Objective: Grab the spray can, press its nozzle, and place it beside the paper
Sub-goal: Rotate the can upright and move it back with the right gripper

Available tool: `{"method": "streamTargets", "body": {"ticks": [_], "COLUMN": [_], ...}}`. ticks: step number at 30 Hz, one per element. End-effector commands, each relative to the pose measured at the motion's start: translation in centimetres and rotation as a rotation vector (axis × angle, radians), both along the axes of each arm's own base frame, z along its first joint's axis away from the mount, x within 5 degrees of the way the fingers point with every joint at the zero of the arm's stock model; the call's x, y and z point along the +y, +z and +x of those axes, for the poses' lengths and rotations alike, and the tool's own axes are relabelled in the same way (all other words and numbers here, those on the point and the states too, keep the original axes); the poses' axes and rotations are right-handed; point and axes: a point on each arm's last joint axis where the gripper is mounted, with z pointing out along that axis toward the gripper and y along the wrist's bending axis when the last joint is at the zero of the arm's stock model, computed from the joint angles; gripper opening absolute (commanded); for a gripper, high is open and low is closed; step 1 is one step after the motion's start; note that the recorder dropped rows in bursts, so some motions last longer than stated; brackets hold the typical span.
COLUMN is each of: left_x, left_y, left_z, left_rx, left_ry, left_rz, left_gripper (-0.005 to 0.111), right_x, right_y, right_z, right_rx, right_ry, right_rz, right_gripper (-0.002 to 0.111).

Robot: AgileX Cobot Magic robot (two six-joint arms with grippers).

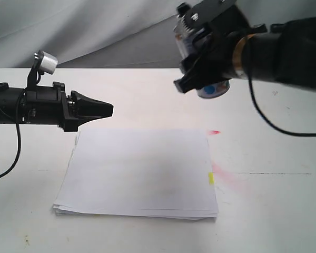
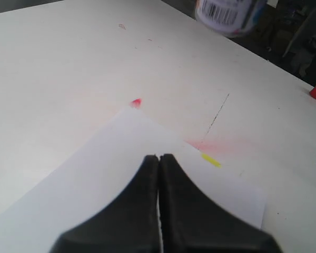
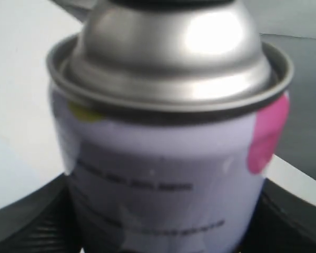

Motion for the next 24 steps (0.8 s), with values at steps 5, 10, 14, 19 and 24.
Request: {"method": "streamTargets", "body": {"ticks": [5, 10, 14, 19, 24], "left_x": [-0.1, -0.1, -0.1, -0.1, 0.0], "left_y": [0.4, 0.4, 0.4, 0.4, 0.3], "left_z": [-0.1, -0.1, -0.1, -0.1, -0.1], "left_rx": [0.000, -0.001, -0.001, -0.001, -0.002], "left_ry": [0.002, 0.005, 0.005, 0.007, 0.009], "left_rz": [-0.020, -0.017, -0.017, -0.014, -0.011], "left_gripper": [0.000, 0.000, 0.000, 0.000, 0.000], "right_x": [-4.0, -4.5, -4.4, -4.2, -4.8], "right_y": [2.3, 0.7, -1.9, -5.5, -8.7], "right_z": [2.1, 3.5, 4.9, 6.5, 7.8], "right_rx": [-0.047, -0.035, 0.002, 0.026, -0.002], "right_ry": [-0.041, -0.008, 0.032, 0.109, 0.109], "right_rz": [0.315, 0.352, 0.366, 0.389, 0.340], "right_gripper": [0.000, 0.000, 0.000, 0.000, 0.000]}}
